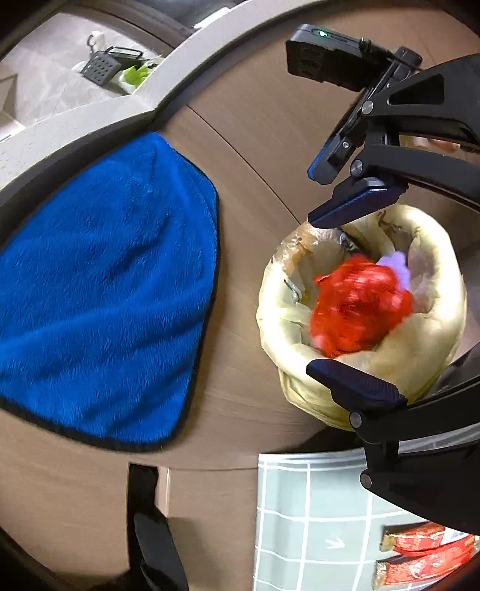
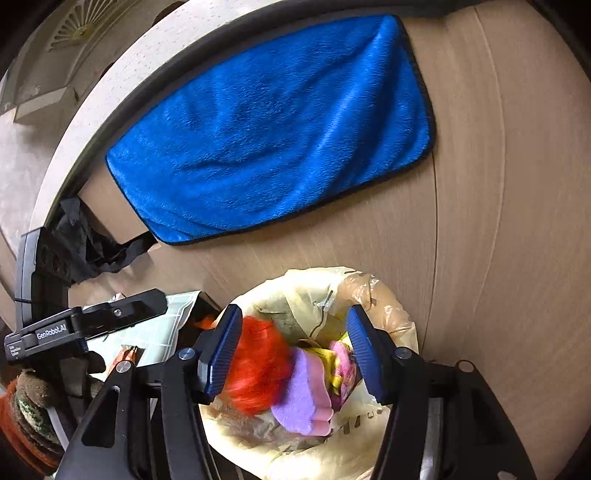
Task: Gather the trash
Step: 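Carry the bag and wrapper over the bin and open both tools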
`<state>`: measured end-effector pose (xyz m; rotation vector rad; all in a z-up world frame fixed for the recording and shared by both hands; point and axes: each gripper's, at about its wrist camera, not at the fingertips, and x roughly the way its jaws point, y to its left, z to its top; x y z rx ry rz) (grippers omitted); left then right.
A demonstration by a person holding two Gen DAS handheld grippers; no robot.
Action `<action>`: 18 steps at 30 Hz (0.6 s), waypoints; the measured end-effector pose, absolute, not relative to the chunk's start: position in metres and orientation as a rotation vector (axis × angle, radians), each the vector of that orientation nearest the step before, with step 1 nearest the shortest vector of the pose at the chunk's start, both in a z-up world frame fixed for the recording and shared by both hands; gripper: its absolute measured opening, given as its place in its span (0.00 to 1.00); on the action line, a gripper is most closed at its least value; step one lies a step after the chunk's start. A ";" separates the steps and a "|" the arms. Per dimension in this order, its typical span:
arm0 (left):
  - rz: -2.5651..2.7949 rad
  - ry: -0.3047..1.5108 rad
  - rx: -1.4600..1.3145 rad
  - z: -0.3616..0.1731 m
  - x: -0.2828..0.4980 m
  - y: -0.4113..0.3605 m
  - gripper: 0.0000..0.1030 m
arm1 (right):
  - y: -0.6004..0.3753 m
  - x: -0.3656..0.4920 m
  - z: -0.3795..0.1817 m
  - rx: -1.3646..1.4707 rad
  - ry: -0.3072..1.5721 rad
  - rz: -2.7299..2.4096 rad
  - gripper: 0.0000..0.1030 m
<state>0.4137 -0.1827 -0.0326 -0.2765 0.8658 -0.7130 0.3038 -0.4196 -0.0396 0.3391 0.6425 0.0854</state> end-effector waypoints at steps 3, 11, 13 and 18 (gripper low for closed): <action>-0.671 0.828 -0.247 -0.021 0.405 -0.167 0.71 | -0.415 0.300 -0.038 0.334 0.648 0.074 0.56; -0.457 0.755 -0.167 0.006 0.366 -0.064 0.71 | -0.367 0.285 -0.017 0.252 0.626 0.131 0.56; -0.392 0.730 -0.166 0.013 0.356 -0.024 0.71 | -0.347 0.279 -0.005 0.220 0.579 0.139 0.56; -0.214 0.688 -0.196 0.026 0.336 0.092 0.71 | -0.298 0.279 0.020 0.201 0.497 0.188 0.56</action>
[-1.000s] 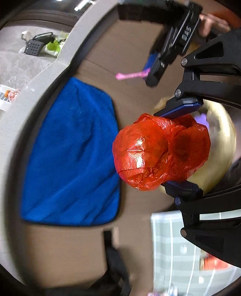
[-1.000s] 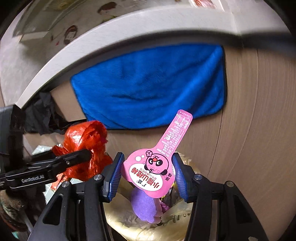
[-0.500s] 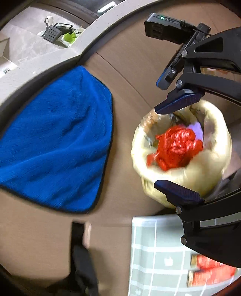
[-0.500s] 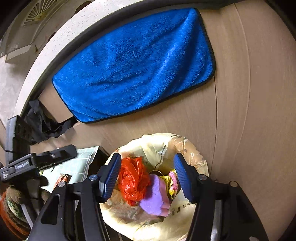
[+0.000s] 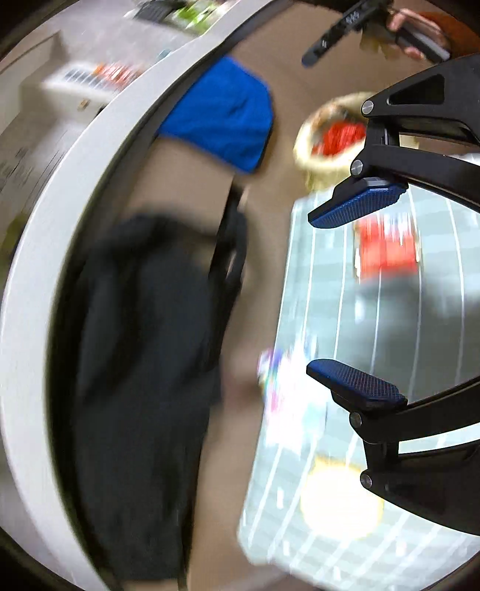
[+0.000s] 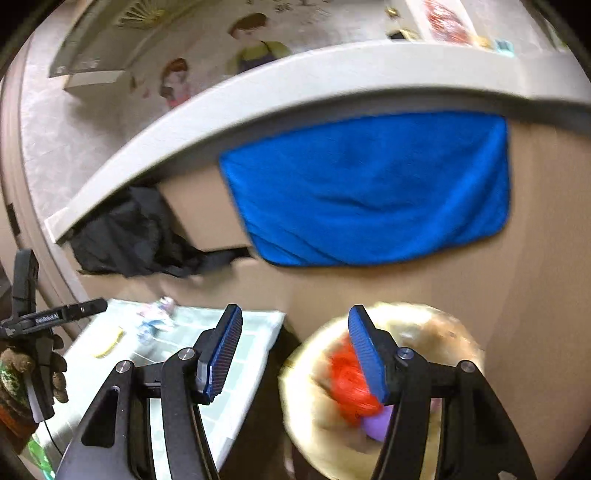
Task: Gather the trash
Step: 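Carry the bag and wrapper over the bin and open both tools, then grasp the yellow-rimmed round sponge with the left tool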
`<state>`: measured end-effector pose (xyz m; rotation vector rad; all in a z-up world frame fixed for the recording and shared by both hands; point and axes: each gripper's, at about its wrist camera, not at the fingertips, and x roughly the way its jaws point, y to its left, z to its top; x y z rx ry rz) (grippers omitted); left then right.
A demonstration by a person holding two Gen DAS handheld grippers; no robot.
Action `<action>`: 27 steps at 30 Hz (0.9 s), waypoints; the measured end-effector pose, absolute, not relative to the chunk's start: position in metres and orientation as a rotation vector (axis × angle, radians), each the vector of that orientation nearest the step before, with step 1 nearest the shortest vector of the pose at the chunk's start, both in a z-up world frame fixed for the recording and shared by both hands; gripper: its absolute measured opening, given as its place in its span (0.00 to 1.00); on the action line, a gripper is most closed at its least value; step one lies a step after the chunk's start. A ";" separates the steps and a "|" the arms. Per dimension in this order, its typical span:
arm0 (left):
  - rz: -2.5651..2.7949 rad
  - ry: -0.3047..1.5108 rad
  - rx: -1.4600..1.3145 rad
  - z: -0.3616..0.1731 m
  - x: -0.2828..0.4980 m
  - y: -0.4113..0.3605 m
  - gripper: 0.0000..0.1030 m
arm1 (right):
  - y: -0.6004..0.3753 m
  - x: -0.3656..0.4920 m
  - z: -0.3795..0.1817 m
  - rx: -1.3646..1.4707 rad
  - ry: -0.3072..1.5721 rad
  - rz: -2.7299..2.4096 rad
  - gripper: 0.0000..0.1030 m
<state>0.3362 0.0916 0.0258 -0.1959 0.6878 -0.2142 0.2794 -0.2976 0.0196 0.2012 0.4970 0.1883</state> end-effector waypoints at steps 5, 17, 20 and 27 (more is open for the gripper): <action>-0.090 0.706 -0.273 0.023 0.332 0.202 0.72 | -0.235 0.293 0.030 0.162 0.496 0.257 0.56; -0.053 0.879 -0.566 -0.085 0.363 0.329 0.72 | -0.115 0.318 -0.024 0.153 0.717 0.388 0.56; -0.082 0.868 -0.618 -0.092 0.369 0.339 0.72 | -0.075 0.332 -0.042 0.119 0.802 0.449 0.56; -0.142 0.876 -0.598 -0.084 0.385 0.347 0.72 | 0.047 0.356 -0.064 -0.049 0.892 0.706 0.14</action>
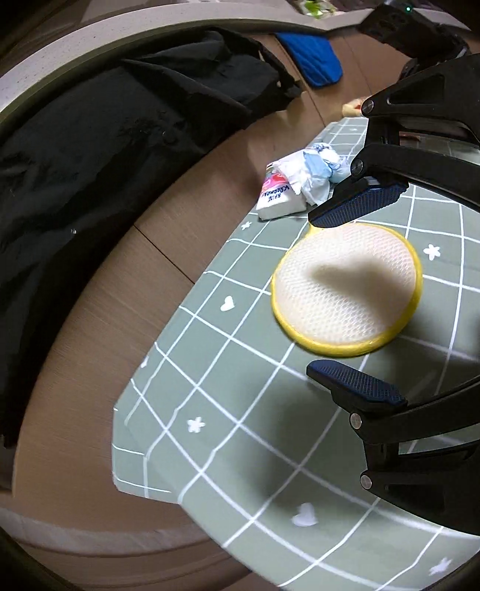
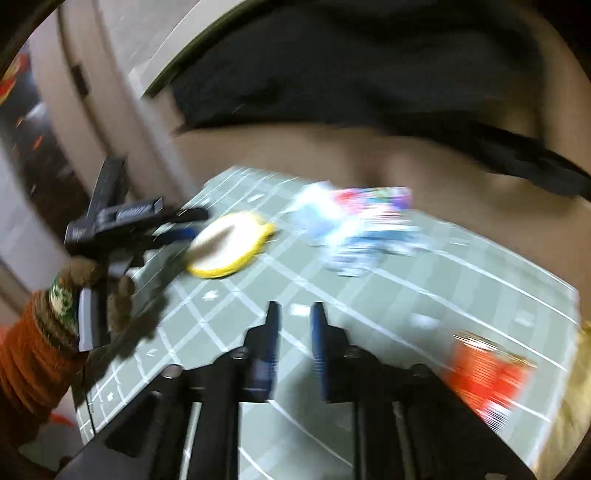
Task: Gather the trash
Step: 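Grasp the yellow-rimmed round sponge with the left tool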
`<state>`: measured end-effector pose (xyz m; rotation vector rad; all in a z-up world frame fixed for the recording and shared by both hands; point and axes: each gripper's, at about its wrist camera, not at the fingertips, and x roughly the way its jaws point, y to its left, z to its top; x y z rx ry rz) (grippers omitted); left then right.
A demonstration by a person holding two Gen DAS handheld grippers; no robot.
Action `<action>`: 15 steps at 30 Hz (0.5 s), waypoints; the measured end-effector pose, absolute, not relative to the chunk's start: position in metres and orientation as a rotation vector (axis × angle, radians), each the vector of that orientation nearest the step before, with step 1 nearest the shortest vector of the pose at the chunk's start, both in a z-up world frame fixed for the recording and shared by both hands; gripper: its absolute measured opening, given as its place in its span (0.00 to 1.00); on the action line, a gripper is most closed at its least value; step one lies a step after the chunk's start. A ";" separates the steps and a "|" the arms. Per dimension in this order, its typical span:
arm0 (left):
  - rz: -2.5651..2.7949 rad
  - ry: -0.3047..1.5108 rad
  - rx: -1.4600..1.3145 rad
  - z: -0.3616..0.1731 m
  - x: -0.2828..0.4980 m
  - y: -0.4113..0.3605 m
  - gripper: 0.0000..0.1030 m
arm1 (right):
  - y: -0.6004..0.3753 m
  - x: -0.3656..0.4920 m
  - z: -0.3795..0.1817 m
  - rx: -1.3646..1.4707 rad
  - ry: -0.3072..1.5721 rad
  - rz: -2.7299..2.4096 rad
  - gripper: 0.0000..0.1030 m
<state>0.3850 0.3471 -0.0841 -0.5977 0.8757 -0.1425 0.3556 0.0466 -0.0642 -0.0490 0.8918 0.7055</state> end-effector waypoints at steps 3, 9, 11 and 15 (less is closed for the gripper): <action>-0.148 0.885 -0.635 -0.083 0.388 0.355 0.72 | 0.094 0.357 -0.071 -0.100 0.893 0.784 0.14; -0.149 0.915 -0.708 -0.095 0.397 0.368 0.72 | 0.151 0.375 -0.091 -0.110 0.899 0.824 0.14; -0.159 0.917 -0.725 -0.098 0.399 0.369 0.72 | 0.158 0.382 -0.095 -0.115 0.906 0.818 0.14; -0.178 0.916 -0.734 -0.099 0.402 0.365 0.72 | 0.163 0.390 -0.109 -0.123 0.941 0.810 0.13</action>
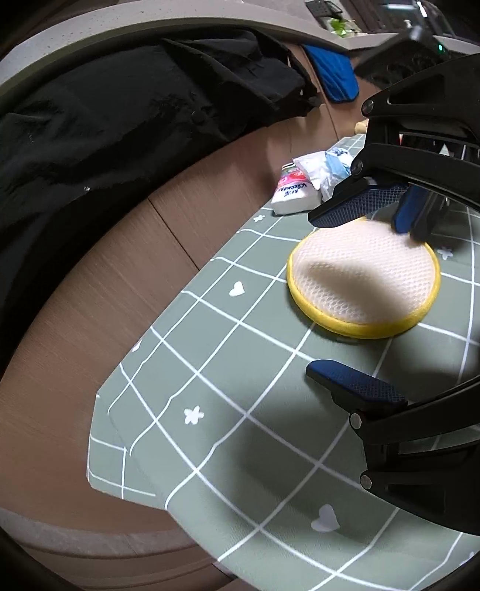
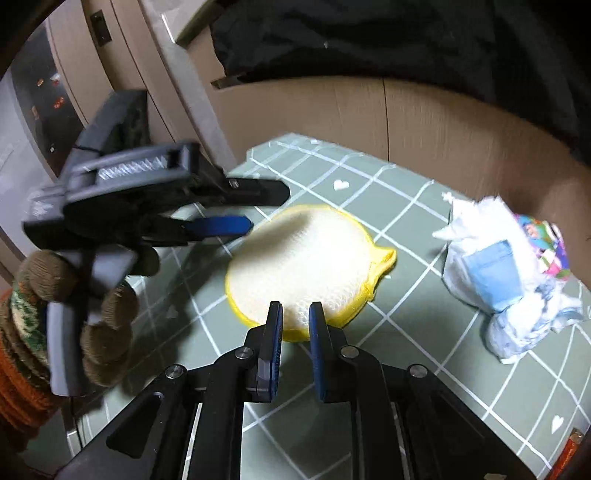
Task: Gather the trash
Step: 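Grasp the yellow-rimmed round sponge with the left tool, then grasp the white tissue bundle with the right tool while the left tool holds the sponge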
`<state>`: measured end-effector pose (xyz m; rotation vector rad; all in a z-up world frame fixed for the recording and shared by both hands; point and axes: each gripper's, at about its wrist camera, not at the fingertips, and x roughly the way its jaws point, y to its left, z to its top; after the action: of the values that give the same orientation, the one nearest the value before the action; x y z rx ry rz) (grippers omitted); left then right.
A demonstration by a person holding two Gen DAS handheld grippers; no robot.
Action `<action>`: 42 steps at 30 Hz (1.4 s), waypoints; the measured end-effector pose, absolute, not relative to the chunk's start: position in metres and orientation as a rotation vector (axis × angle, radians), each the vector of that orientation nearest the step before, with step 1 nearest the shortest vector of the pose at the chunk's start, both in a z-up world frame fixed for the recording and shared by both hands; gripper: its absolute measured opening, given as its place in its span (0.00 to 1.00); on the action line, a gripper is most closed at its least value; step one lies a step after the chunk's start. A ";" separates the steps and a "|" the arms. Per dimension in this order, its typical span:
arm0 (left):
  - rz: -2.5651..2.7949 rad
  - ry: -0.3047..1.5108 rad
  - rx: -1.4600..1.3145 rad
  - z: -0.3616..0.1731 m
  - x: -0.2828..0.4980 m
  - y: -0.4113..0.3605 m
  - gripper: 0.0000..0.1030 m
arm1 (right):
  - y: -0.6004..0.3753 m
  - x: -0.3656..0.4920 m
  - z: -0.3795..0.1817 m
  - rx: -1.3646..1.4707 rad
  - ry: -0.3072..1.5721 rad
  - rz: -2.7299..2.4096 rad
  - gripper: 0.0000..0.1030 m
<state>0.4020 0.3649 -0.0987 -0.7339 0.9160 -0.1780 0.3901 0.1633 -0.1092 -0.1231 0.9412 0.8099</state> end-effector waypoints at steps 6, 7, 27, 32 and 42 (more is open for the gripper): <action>-0.237 0.942 -0.805 -0.103 0.402 0.357 0.71 | 0.152 0.386 -0.110 -0.090 0.955 0.804 0.12; -0.255 0.954 -0.830 -0.104 0.401 0.355 0.71 | 0.151 0.387 -0.111 -0.089 0.956 0.804 0.12; -0.091 0.797 -0.524 -0.045 0.342 0.304 0.18 | 0.067 0.408 -0.066 -0.128 0.763 0.603 0.53; -0.035 0.725 -0.373 -0.025 0.322 0.286 0.18 | 0.080 0.431 -0.080 -0.266 0.780 0.576 0.53; -0.042 0.703 -0.307 -0.015 0.304 0.263 0.13 | 0.064 0.422 -0.079 -0.278 0.841 0.533 0.40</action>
<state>0.3037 0.2626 -0.0147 -0.3066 0.7026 -0.0419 0.4223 0.0642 -0.0793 -0.2780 0.8406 0.5329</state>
